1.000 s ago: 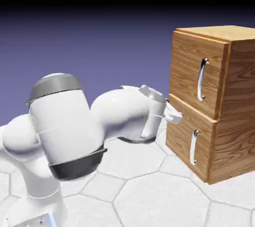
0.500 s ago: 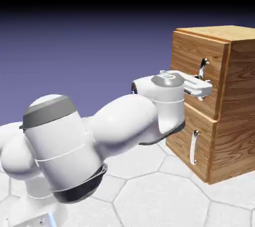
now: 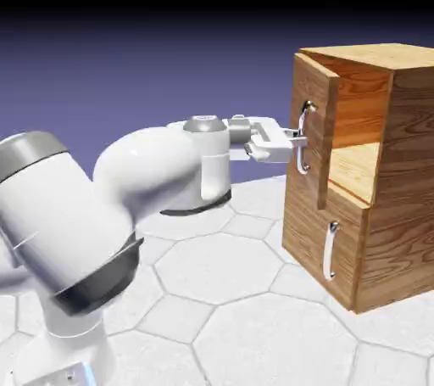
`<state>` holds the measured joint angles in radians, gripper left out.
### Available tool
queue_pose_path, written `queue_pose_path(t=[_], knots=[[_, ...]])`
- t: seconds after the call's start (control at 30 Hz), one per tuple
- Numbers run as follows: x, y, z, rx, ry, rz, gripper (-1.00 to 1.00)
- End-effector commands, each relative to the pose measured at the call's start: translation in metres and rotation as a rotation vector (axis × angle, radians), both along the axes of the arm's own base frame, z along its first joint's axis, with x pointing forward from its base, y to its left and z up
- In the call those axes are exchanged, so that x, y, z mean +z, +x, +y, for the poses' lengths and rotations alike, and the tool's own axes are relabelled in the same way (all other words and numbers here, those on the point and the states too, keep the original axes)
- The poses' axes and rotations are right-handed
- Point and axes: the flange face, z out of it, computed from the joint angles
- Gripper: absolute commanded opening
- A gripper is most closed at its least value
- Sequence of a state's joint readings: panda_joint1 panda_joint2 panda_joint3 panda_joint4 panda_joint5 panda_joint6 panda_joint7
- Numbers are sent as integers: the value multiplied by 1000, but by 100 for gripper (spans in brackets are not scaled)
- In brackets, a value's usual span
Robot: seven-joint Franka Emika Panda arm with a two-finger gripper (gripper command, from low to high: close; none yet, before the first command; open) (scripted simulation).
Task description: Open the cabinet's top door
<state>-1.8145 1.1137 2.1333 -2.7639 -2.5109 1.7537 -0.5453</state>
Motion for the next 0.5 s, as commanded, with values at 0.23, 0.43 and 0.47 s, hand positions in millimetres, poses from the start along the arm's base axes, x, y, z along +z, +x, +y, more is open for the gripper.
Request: queue_pose_path(t=[0.23,0.43,0.47], knots=[[0,-30,44,-178,0,0,-100],[0,-48,86,-330,0,0,-100],[0,-51,93,-357,0,0,-100]])
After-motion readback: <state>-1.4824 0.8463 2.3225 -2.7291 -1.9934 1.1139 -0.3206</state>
